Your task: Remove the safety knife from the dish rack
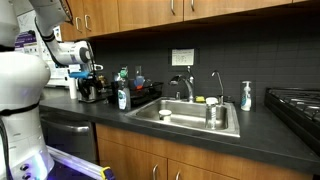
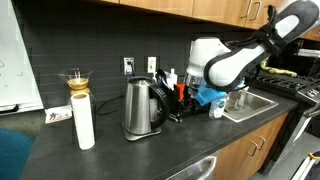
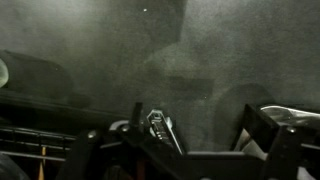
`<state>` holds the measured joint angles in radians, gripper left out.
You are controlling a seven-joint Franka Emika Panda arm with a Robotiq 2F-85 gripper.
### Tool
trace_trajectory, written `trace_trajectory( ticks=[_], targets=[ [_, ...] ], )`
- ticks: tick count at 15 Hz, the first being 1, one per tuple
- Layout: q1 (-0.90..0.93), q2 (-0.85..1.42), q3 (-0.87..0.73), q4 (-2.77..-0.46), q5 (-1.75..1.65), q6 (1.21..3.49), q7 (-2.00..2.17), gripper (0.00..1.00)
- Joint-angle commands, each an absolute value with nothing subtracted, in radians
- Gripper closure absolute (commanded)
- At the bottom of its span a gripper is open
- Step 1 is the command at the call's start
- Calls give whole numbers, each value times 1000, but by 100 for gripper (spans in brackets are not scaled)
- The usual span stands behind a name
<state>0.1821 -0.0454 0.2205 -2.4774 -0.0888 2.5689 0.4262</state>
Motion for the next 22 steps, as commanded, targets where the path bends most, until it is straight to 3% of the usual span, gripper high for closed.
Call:
trace_trajectory(
  ticks=[1,22],
  targets=[
    [185,3,225,-2471,-146,2623,501,0],
    [192,139,125,-2462,-461,2818,772,0]
  ],
)
